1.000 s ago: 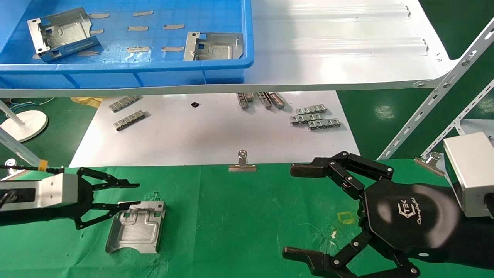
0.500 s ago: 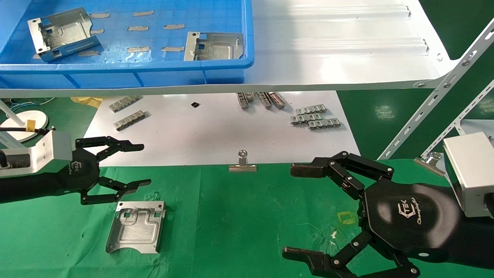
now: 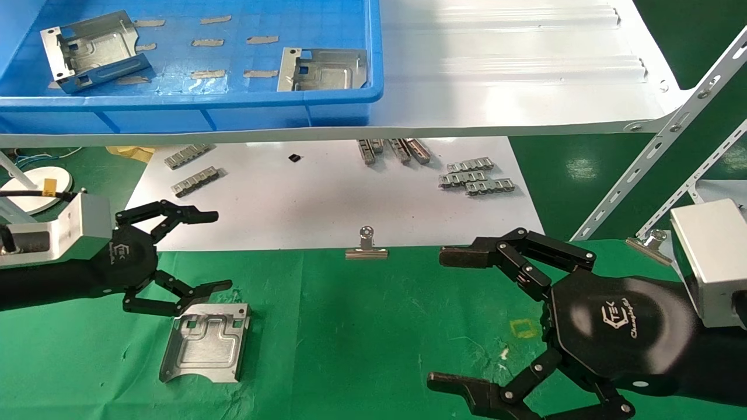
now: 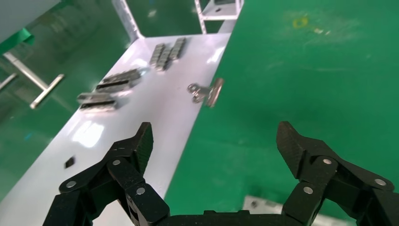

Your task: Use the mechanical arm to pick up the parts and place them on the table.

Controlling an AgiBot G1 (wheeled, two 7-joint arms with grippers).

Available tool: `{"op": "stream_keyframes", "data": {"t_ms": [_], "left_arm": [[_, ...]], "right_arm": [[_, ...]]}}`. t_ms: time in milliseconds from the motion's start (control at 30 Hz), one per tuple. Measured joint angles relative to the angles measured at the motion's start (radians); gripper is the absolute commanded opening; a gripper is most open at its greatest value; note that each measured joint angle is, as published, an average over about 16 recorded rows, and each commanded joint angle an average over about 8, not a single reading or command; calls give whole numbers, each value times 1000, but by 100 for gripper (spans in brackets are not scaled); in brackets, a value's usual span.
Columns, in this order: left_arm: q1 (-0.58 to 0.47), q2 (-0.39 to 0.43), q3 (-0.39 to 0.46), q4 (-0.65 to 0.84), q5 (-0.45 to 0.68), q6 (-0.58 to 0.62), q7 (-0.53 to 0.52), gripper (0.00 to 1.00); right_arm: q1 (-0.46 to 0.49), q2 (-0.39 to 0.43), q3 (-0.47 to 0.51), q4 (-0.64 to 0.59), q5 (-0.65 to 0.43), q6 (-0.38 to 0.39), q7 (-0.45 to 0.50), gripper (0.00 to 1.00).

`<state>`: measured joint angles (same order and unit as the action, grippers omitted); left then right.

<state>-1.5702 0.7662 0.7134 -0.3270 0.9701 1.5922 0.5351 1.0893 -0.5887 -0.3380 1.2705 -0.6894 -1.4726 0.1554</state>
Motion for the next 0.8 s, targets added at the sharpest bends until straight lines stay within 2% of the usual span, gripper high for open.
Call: {"op": "stream_keyframes", "data": {"t_ms": [800], "left_arm": [[221, -69, -193, -426, -107, -43, -322, 100]], "right_arm": [[0, 0, 0, 0, 0, 0, 0, 100]]}}
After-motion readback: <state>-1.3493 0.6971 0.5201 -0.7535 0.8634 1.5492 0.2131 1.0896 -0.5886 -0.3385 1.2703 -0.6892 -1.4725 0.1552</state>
